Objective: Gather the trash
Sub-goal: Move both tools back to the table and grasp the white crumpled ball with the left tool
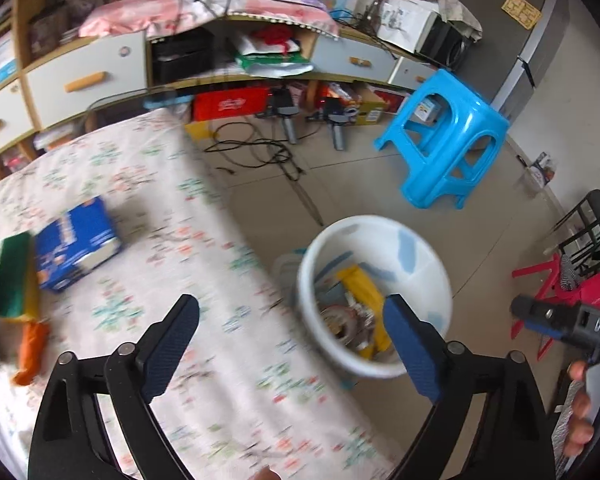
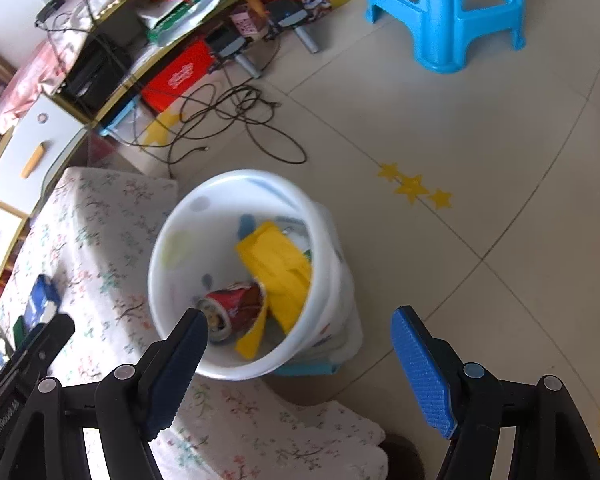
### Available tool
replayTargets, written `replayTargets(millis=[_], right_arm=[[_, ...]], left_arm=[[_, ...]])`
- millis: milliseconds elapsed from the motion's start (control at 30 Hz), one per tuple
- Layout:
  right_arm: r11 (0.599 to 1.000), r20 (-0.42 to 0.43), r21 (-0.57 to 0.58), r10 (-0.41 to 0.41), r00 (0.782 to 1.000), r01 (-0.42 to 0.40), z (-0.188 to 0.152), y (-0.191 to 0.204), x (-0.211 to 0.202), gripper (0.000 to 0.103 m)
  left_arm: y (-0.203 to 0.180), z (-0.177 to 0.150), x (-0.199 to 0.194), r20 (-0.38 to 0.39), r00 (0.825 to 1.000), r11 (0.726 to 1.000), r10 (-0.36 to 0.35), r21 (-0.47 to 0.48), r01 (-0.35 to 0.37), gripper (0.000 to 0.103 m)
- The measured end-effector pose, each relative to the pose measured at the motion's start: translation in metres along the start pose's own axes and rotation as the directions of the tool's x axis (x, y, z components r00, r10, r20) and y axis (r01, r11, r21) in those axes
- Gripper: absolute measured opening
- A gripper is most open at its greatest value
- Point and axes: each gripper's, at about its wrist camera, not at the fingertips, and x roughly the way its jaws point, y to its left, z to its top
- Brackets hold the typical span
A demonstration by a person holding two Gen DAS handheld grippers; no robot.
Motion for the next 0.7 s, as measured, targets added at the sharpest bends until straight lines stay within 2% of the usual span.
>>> replayTargets(millis=[433, 633, 700], right_arm=[[0.993, -0.018, -0.104, 0.061, 0.998, -0.063, -0.026, 0.064, -0.005, 0.082], [0.983, -0.044, -0.165, 0.071, 0.997, -0.077, -0.043, 0.100, 0.001, 0.083], [0.979, -0.057, -0.184, 0.073, 0.996, -0.083, -0.048, 0.111, 0.005, 0.084]], left_arm=[[0.105, -0.049, -0.068, -0.031, 0.990, 0.987, 0.138, -0.079, -0.140, 0.100], [0.158, -0.073, -0.088, -0.094, 0.980, 0.972, 0.173, -0.143, -0.186, 0.100], [0.180, -0.085, -0.092, -0.126, 0.972, 0.958, 0.200, -0.185, -0.221, 0.100]])
